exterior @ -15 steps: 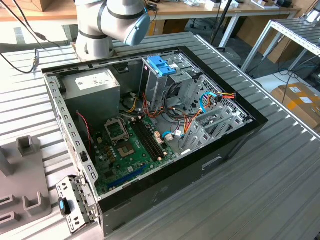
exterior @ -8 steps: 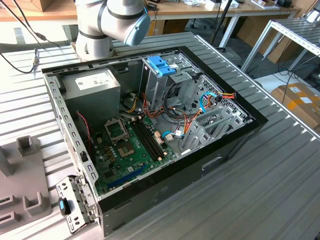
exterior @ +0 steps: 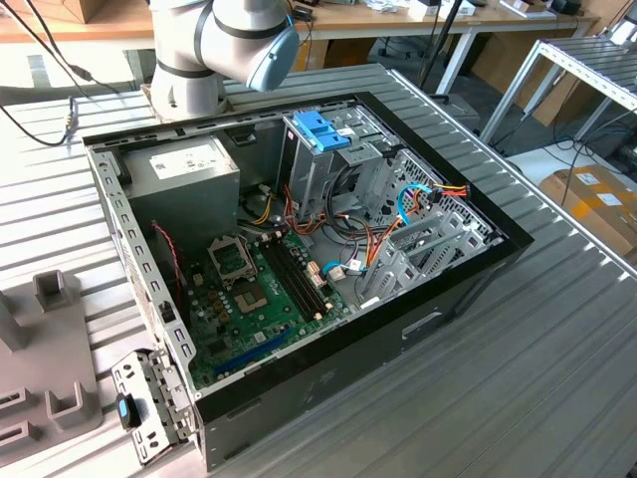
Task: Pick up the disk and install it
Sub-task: 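Pick up the disk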
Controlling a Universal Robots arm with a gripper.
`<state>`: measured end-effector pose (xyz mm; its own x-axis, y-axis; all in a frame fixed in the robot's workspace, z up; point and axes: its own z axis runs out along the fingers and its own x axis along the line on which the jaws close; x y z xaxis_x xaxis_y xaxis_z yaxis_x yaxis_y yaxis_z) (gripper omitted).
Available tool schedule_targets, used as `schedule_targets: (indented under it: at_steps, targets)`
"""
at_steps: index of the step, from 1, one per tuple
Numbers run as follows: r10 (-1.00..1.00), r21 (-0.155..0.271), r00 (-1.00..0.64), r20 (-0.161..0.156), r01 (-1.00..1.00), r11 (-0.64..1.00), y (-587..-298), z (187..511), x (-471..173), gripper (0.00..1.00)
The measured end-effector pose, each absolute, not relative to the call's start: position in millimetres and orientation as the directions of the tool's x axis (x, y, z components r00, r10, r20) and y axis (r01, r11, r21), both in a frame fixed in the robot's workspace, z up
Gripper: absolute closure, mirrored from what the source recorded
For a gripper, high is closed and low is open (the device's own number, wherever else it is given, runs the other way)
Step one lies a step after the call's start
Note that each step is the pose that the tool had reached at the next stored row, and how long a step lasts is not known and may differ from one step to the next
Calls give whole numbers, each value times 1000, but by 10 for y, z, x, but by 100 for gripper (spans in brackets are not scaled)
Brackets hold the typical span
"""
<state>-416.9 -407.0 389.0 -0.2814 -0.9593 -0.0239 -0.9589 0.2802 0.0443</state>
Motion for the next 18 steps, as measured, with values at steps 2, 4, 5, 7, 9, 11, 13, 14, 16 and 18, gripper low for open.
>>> schedule_targets:
  at_steps: [2,4,5,7,9,11,13,14,16,18]
  targets:
    - [-961,44,-274,-24,-961,273,-4070,3890,-4169,89]
    - [-964,44,-266,-24,-963,264,-4070,3890,-4169,89]
    - [-965,44,-261,-24,-965,259,-4070,3890,-4168,89]
    - [-967,44,-253,-24,-967,251,-4070,3890,-4169,89]
    - [-971,44,-239,-24,-970,238,-4070,3890,-4169,89]
    - [-973,44,-230,-24,-973,228,-4070,3890,-4169,89]
    - [-975,44,-222,-24,-974,221,-4070,3890,-4169,89]
    - [-976,44,-218,-24,-975,216,-4070,3890,-4169,89]
    - [-978,44,-209,-24,-977,207,-4070,3890,-4169,89]
    - [-980,44,-199,-24,-979,198,-4070,3890,-4169,89]
